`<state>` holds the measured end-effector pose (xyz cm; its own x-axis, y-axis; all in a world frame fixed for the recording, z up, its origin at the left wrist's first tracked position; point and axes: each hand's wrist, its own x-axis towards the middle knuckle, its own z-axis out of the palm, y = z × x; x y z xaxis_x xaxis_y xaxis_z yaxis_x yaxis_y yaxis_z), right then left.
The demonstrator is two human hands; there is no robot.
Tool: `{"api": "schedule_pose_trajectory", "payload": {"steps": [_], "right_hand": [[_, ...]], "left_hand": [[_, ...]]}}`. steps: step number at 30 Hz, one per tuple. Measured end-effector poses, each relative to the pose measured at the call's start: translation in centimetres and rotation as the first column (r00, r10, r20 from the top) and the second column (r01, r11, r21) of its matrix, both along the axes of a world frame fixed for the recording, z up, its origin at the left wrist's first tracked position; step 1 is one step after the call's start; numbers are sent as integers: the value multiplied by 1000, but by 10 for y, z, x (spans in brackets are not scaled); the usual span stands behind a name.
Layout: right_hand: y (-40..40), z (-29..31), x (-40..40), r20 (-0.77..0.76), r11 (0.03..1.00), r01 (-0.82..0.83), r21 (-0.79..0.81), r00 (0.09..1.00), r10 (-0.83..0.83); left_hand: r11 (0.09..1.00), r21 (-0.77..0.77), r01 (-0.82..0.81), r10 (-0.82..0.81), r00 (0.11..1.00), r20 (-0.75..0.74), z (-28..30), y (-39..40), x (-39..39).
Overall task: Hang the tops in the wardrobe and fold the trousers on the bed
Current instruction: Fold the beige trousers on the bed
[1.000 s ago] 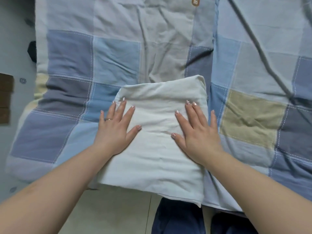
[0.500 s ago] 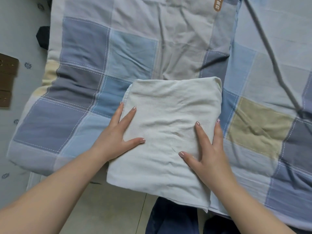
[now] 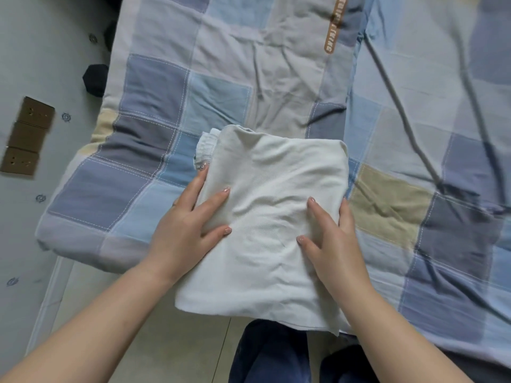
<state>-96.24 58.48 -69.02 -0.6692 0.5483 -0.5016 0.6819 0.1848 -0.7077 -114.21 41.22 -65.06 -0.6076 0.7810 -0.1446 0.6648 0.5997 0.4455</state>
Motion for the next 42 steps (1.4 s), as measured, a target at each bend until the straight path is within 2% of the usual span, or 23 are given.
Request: {"api": "schedule_pose_trajectory", "payload": {"steps": [5,13,16,21,26,29,32,35,40,42], "right_hand": [[0,47,20,-26,993,-74,89,997,77],[18,129,80,-34,982,-54,180,998,62],[35,177,115,-83,973,0,232,996,20],[61,248,168,-61,909,12,416,998,15],[57,314,245,-18,789,97,607,994,-108],[32,347,279,20,723,159,672,972,-233],[-11,376,306,11,644,263,719,922,-388],[-65,400,336,-55,528,423,736,815,-577],[-143,414,380,-142,340,562,755,645,-751],[-184,418,400,-159,255,615,746,536,-829]], "left_hand": [[1000,19,-17,18,998,-64,52,10,24],[993,114,14,-3,996,-95,148,38,90],[987,157,28,-14,996,-91,190,54,121],[971,235,42,-31,998,-49,233,82,169],[924,322,209,-228,973,23,267,104,213],[864,357,354,-397,917,50,283,112,226],[760,388,522,-574,818,23,300,114,236],[624,413,664,-729,685,0,317,111,260],[484,416,770,-848,529,7,329,103,308],[396,403,825,-901,434,-3,336,95,338]]}}
